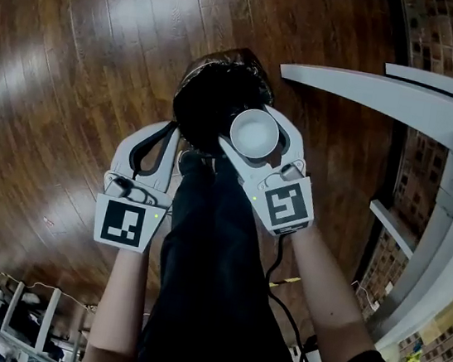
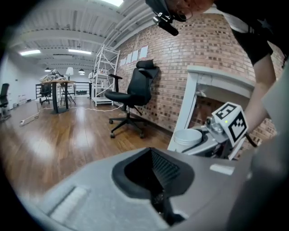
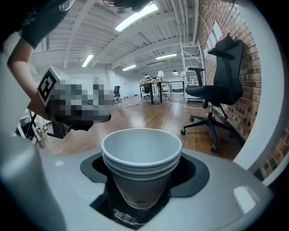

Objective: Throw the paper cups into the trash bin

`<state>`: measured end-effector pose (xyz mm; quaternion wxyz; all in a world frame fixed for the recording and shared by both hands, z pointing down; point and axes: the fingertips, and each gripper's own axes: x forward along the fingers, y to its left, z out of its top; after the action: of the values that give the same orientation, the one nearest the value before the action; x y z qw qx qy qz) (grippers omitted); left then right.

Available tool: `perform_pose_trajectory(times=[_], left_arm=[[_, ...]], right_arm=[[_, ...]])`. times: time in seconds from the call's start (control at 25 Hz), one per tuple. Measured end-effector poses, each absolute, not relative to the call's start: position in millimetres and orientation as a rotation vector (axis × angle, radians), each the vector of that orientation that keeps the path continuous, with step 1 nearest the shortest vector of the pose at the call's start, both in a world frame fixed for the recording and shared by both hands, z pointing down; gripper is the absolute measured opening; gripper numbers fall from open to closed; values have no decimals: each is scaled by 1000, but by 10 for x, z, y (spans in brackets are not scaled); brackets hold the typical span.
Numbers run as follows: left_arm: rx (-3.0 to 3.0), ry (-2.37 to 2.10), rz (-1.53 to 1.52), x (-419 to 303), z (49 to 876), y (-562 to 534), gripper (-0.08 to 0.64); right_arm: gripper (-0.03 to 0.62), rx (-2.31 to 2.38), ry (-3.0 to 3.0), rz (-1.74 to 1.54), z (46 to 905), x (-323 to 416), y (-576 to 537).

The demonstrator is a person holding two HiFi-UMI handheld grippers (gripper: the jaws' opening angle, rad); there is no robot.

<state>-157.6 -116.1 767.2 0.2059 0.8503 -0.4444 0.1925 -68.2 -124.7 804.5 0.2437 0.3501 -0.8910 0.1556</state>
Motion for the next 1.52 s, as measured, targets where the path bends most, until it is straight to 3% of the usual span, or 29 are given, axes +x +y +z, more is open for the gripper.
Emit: perform_pose_trajectory(times=[0.68, 0.88, 1.08, 1.44, 1.52], left_arm=[[2094, -1121, 647, -1601, 8968, -740, 3], [2085, -1124, 631, -1606, 8976, -784, 3], [2094, -1121, 629, -1583, 8936, -790, 3], [2122, -1131, 622, -1548, 8711, -857, 3], [2130, -1138, 616, -1547, 8619, -886, 3]], right_arm=[[356, 870, -2249, 609, 9220, -820, -970], [365, 880, -2220, 616, 9275, -826, -965], [435, 866, -2199, 635, 9310, -809, -947], [435, 948, -2201, 650, 9006, -736, -1059], [397, 970, -2207, 642, 8878, -736, -1100]])
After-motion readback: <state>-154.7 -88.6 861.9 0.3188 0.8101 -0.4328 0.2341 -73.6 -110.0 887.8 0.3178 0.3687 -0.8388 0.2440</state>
